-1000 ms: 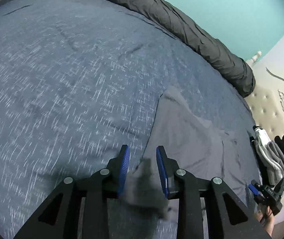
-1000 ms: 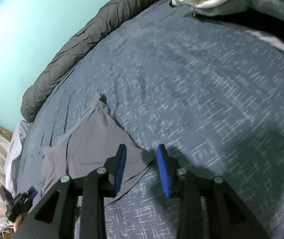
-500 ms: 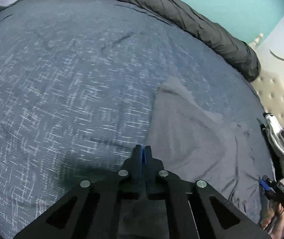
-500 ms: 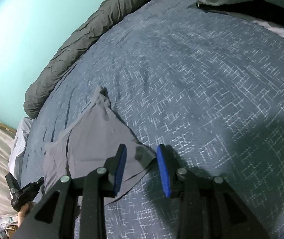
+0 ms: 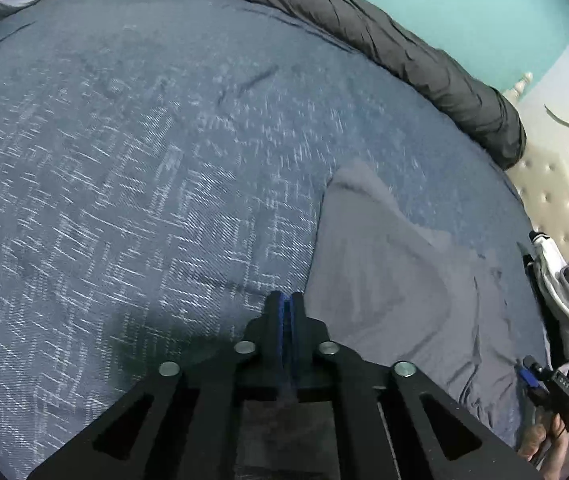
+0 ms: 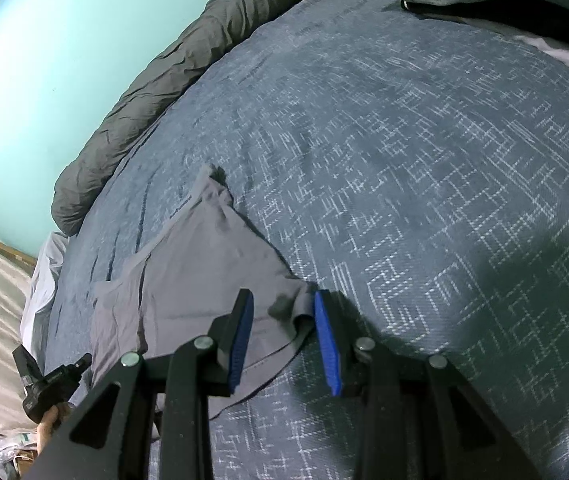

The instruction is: Fold clothes

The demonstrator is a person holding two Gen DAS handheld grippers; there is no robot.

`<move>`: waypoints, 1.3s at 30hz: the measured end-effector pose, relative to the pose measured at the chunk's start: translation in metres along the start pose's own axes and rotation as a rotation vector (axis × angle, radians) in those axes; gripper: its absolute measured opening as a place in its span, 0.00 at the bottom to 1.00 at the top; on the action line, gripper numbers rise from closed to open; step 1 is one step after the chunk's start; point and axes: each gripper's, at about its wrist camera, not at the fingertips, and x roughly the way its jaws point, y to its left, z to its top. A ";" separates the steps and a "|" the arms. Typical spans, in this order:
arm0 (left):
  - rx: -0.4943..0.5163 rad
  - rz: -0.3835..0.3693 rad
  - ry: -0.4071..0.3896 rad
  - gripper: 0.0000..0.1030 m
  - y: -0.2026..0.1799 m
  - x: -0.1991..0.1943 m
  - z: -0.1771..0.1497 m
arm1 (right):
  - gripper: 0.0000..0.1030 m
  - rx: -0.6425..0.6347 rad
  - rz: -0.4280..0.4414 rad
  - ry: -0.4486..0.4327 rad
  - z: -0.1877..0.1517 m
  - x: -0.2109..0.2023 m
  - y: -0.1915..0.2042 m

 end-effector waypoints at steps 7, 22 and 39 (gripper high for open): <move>0.017 -0.012 0.017 0.12 -0.004 0.014 -0.001 | 0.31 0.002 0.004 0.002 0.001 0.006 0.002; -0.019 0.047 -0.102 0.01 0.012 -0.010 0.005 | 0.31 0.001 0.008 0.007 0.002 0.014 0.007; -0.059 0.049 -0.062 0.35 0.024 -0.022 -0.028 | 0.37 -0.001 -0.015 0.005 0.006 0.018 0.014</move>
